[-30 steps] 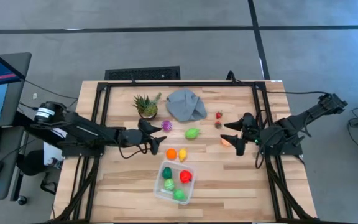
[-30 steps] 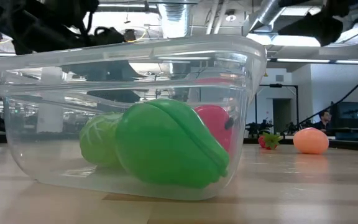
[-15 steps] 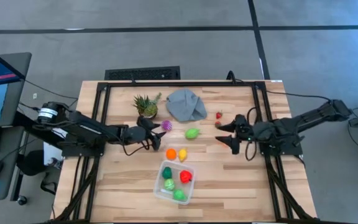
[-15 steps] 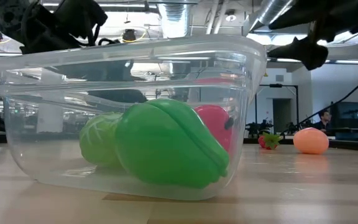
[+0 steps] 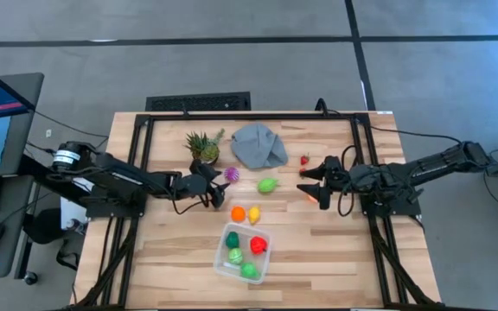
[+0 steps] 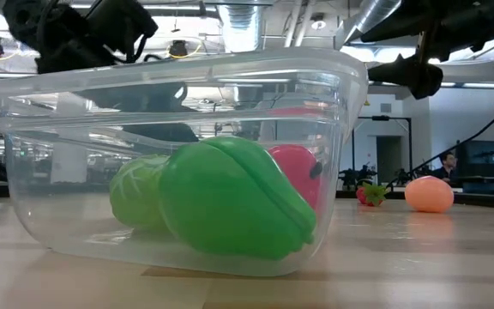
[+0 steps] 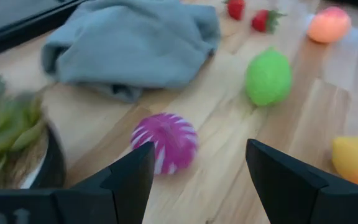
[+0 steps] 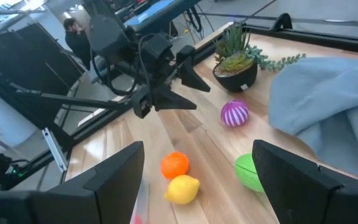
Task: Pick and placing Produce into tupperware
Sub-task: Put the onion into the transparent bin
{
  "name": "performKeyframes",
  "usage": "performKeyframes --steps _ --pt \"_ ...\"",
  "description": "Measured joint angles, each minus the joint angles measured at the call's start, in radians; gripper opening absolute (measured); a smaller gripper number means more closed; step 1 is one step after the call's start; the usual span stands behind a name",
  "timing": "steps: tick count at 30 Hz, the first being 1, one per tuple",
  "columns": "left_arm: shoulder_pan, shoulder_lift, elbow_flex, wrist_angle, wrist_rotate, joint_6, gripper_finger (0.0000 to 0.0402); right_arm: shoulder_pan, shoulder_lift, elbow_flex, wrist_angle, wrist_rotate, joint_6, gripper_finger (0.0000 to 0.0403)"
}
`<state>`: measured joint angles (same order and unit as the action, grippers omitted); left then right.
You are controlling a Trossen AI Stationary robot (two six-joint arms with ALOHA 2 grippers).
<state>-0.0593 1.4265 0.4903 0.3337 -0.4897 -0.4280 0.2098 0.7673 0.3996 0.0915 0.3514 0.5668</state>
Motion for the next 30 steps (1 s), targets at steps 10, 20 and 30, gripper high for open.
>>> performKeyframes --steps 10,20,30 --pt "0.055 0.0 0.127 -0.277 0.04 0.134 0.0261 -0.004 0.0 0.0 -0.001 -0.011 0.0 0.0322" --pt "0.131 0.0 0.164 -0.301 0.207 0.255 0.0272 -0.004 0.0 0.0 -0.002 -0.011 -0.001 0.0322" --pt "0.195 0.001 0.186 -0.341 0.352 0.377 0.0288 -0.004 0.0 0.001 -0.009 -0.011 0.0 0.0322"
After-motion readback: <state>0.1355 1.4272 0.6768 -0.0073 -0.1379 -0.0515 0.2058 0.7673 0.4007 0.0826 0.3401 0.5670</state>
